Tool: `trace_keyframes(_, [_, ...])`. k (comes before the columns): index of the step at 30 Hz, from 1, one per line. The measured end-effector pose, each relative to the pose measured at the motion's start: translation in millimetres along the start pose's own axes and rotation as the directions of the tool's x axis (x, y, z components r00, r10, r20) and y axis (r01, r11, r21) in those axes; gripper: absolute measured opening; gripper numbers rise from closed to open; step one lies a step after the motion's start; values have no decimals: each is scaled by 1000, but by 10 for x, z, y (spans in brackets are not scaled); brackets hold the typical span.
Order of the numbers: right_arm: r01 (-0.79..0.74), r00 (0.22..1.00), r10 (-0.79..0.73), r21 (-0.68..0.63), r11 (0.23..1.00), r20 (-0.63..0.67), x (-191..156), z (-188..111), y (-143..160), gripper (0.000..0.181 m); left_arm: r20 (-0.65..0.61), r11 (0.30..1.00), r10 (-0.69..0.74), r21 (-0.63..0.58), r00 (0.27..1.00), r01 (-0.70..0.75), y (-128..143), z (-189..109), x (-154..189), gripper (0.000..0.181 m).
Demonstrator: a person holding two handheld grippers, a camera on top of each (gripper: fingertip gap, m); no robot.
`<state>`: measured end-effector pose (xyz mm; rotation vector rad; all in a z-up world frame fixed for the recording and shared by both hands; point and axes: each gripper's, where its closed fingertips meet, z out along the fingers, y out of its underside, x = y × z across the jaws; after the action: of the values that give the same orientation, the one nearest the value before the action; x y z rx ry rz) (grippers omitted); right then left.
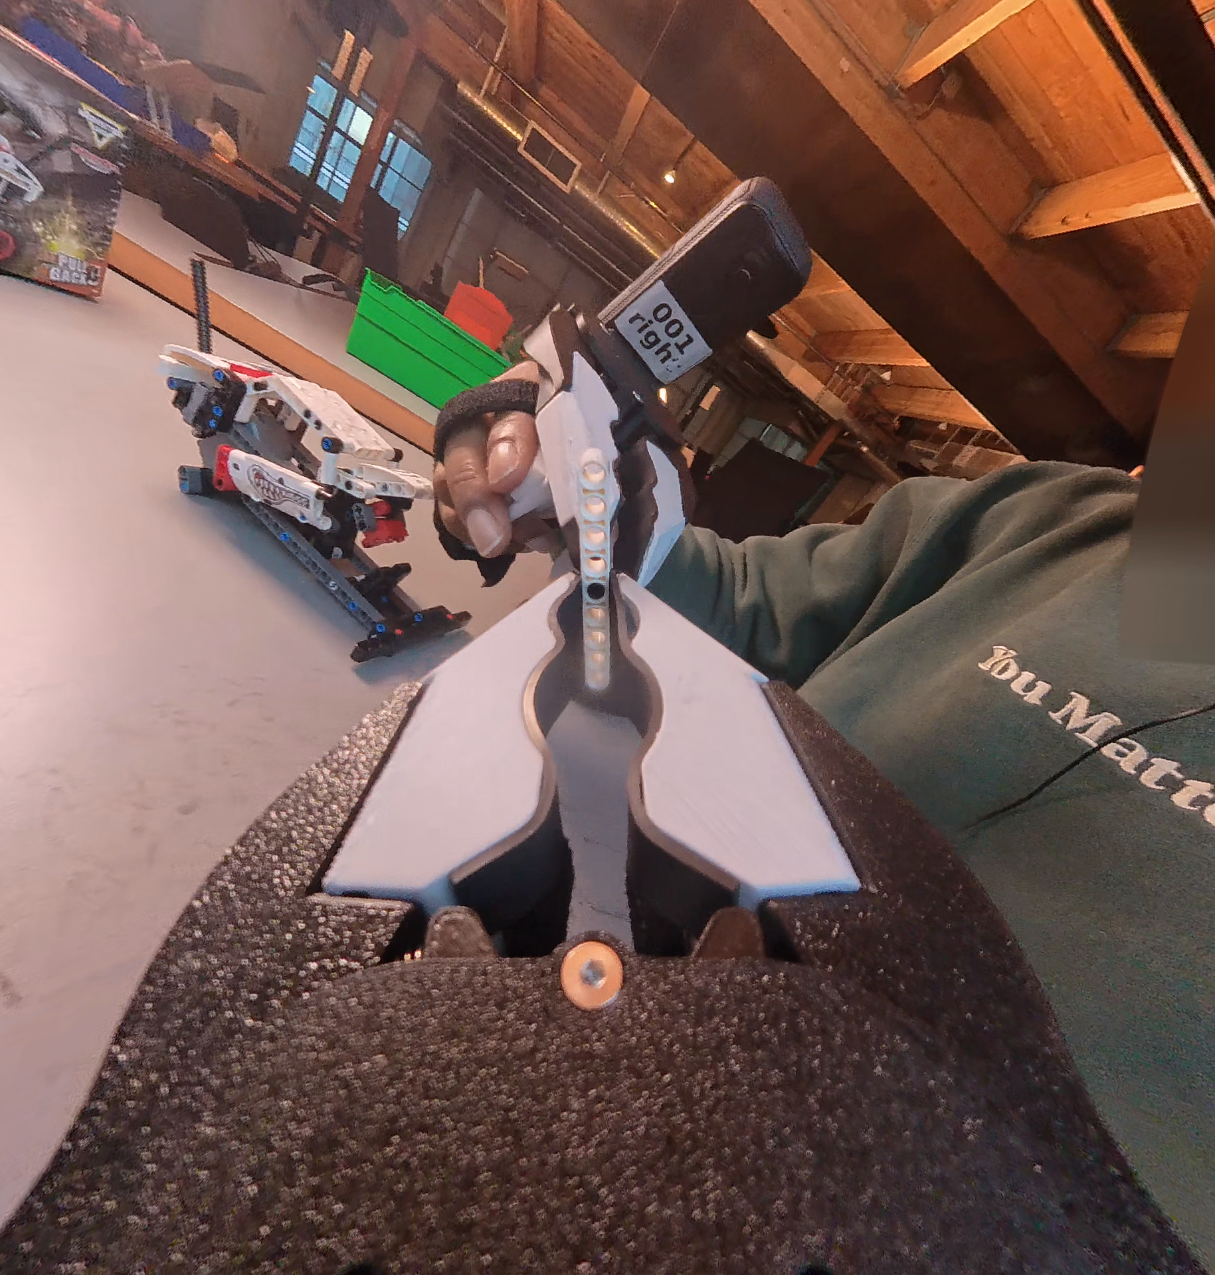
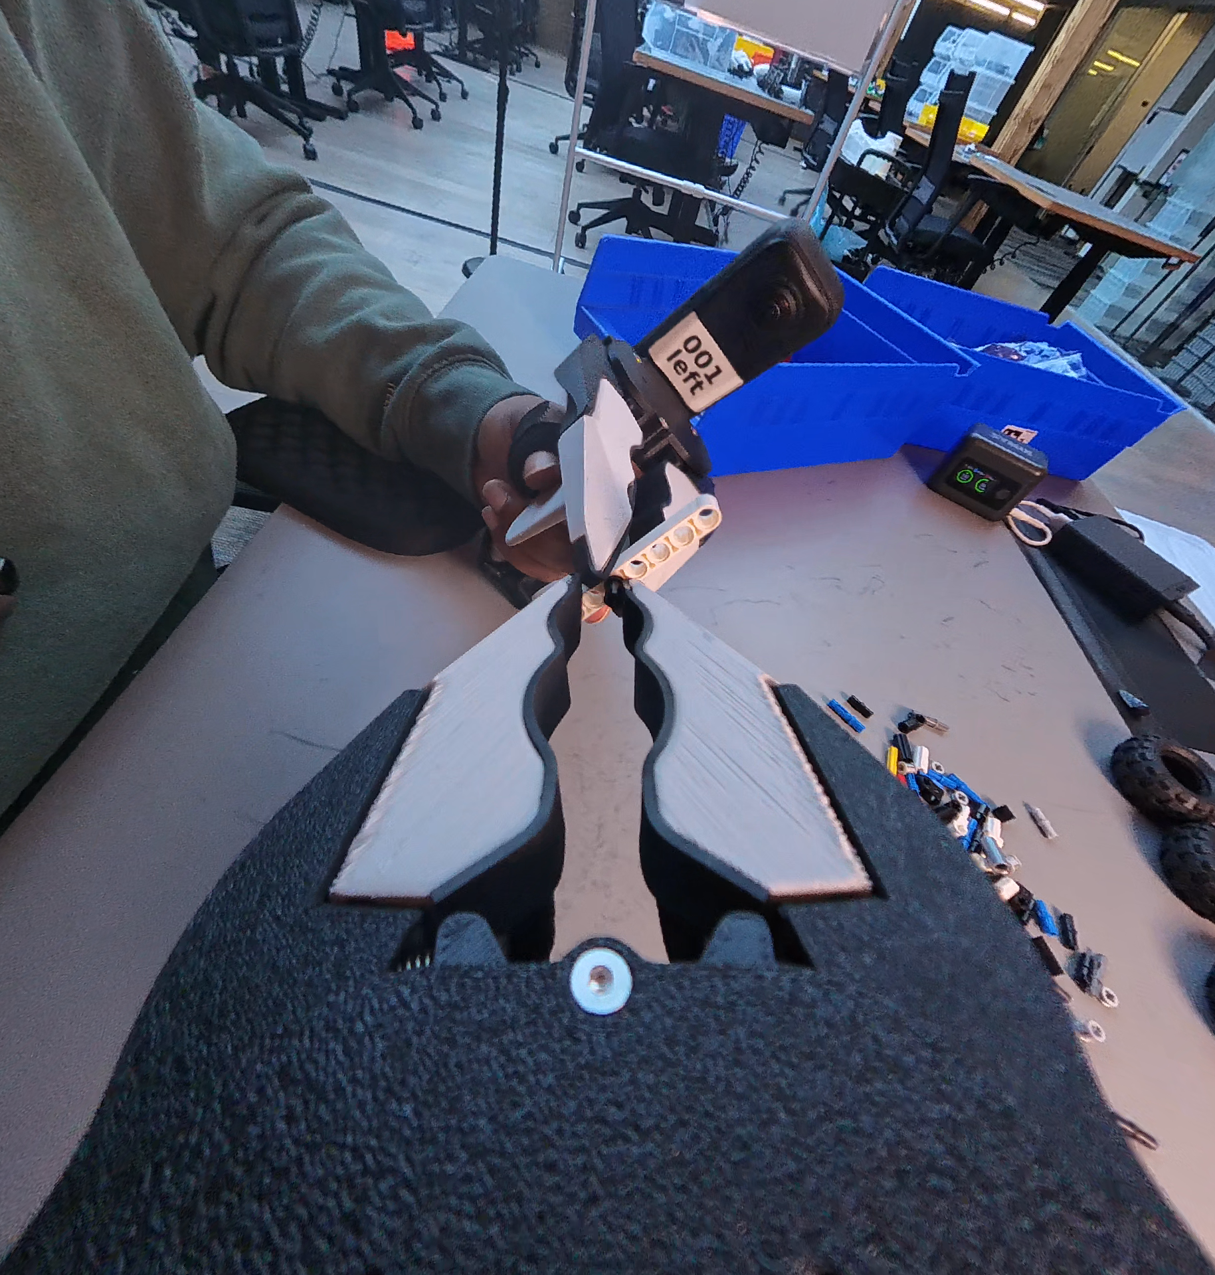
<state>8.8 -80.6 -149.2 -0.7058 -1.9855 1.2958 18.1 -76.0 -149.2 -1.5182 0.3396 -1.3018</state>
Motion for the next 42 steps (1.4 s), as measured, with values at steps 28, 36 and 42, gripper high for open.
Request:
trace_keyframes(28, [135, 979, -139, -39, 990, -148, 126, -251, -28, 2, 19, 981, -169, 100, 985, 166, -242, -223, -105, 6])
trace_keyframes(36, [140, 896, -290, -408, 902, -335, 898, -382, 369, 3, 320, 999, 41, -3, 947, -43, -204, -287, -442, 7])
trace_keyframes(42, [169, 925, -366, -752, 637, -102, 1486, 95, 1200, 4, 522, 949, 315, -186, 792, -255, -102, -390, -637, 7])
